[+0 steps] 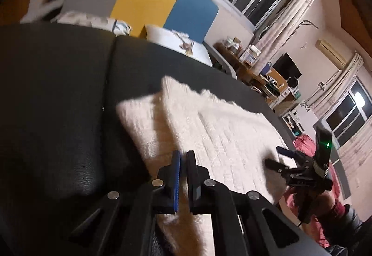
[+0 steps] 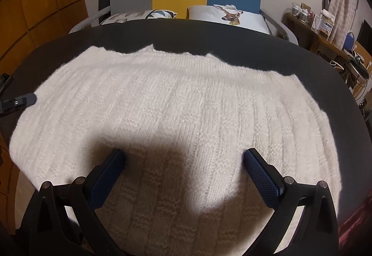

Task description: Fold clothes

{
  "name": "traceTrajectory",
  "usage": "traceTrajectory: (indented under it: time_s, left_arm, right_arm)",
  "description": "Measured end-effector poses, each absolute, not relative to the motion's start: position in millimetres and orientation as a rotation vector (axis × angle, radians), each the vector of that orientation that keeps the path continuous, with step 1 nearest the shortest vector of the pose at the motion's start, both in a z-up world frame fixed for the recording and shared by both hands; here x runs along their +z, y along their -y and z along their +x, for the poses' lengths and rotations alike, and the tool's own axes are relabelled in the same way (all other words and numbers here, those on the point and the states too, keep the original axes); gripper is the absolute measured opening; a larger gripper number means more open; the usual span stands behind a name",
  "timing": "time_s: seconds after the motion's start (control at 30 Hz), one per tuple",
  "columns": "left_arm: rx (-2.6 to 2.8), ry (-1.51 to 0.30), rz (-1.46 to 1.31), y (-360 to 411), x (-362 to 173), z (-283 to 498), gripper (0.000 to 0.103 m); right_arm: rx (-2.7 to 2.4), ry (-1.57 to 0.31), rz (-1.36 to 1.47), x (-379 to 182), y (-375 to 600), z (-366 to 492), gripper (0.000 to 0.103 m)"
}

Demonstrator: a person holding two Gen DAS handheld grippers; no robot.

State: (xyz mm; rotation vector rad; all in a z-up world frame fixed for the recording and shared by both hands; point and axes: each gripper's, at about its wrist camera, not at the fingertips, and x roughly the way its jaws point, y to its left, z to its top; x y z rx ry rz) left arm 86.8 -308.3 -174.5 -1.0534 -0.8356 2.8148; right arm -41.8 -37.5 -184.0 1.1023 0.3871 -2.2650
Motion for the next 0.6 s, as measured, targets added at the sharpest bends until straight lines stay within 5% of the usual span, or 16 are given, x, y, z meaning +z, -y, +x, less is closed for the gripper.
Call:
traceTrajectory:
  time_s: [0.1, 0.17, 0.23, 0.57, 0.6]
  left_arm:
    - [2.829, 0.808, -1.116, 306.6, -180.1, 85.3, 0.007]
    - [2.823, 0.819, -1.192, 308.5, -187.2, 81.0, 0.024]
    - [2.819, 0.811, -1.242, 309.7, -189.0, 73.8, 0.027]
    - [2.668, 0.769, -1.32, 332.6, -190.9, -7.6, 0.03]
    - [2.661, 0.782, -1.32, 335.0, -192.3, -12.3, 0.024]
  right_arm:
    - [-2.3, -0.377, 1.042, -171.9, 35.7, -45.3, 0.103]
    - [-2.307, -0.372, 1.023, -169.4, 35.8, -50.4, 0.103]
    - [-2.295, -0.406, 1.094, -182.2, 40.2, -58.4, 0.103]
    - [-2.321, -0.304, 1.071, -195.8, 33.1, -57.5, 0.103]
    - [-2.322, -0.303, 1.067, -196.1, 33.2, -57.1, 0.103]
